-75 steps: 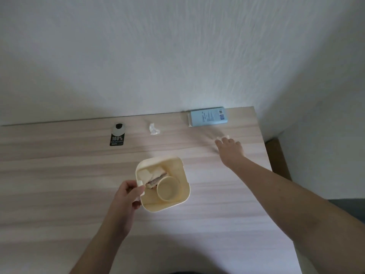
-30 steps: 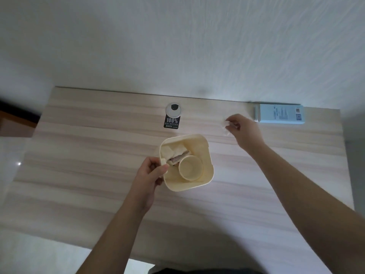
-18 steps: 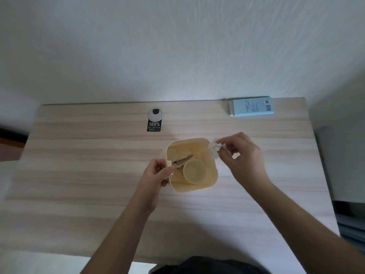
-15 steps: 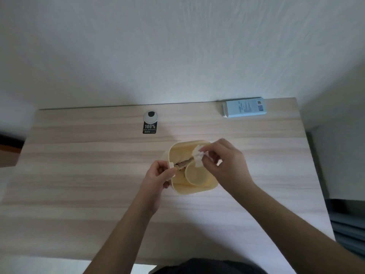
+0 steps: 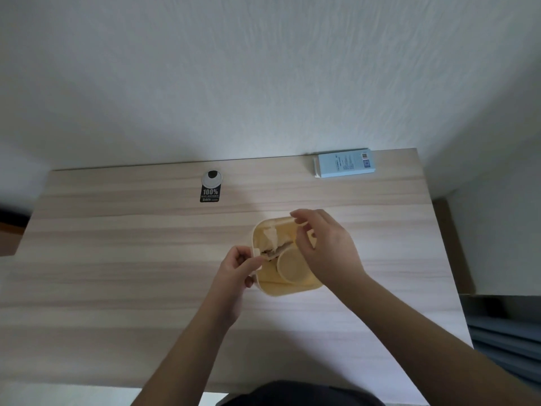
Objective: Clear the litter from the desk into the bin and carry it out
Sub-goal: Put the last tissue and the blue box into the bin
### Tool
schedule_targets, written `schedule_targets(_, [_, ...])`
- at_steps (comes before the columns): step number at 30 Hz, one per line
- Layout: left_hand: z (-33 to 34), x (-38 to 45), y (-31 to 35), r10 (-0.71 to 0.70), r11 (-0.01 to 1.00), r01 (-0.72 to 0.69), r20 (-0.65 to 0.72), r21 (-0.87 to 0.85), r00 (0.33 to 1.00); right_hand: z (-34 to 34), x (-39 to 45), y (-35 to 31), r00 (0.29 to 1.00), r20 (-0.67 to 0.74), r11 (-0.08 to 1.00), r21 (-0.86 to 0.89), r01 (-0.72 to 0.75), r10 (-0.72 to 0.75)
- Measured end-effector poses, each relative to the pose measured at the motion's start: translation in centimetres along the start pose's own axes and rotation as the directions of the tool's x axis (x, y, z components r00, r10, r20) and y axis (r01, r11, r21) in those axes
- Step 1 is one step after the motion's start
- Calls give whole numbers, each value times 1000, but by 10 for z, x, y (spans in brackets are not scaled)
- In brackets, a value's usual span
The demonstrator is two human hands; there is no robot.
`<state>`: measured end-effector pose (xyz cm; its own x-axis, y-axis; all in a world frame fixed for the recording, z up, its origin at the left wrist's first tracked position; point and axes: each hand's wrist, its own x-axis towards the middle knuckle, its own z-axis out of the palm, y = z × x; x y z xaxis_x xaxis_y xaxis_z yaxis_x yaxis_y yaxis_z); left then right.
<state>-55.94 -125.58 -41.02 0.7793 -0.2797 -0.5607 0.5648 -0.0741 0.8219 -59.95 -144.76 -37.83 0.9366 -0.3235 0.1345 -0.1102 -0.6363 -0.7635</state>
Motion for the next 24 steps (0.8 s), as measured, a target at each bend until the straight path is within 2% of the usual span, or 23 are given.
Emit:
schedule_targets(6, [7, 9, -4, -12, 1000, 12, 6, -15, 1000, -30, 23, 31, 990, -139, 1000, -16, 4, -6])
schedule_targets(11, [22, 19, -3, -16, 1000, 16, -10, 26, 1000, -47, 54, 74, 986, -164, 993, -113, -40, 21])
schedule_targets(13, [26, 22, -2, -8, 999, 9, -18, 43, 1000, -48, 69, 96, 992, -119, 983, -171, -62, 42])
schedule_targets(16, [28, 25, -2, -12, 999, 13, -34, 35, 999, -40, 97, 131, 989, 51, 923, -369, -108, 136])
schedule_targets(20, [33, 29, -1, -23, 999, 24, -62, 26, 998, -14, 128, 163, 931, 280, 833, -551, -45, 235])
schedule_targets(24, [37, 35, 3, -39, 999, 37, -84, -32, 996, 7, 150, 184, 854, 386, 761, -648, -20, 350])
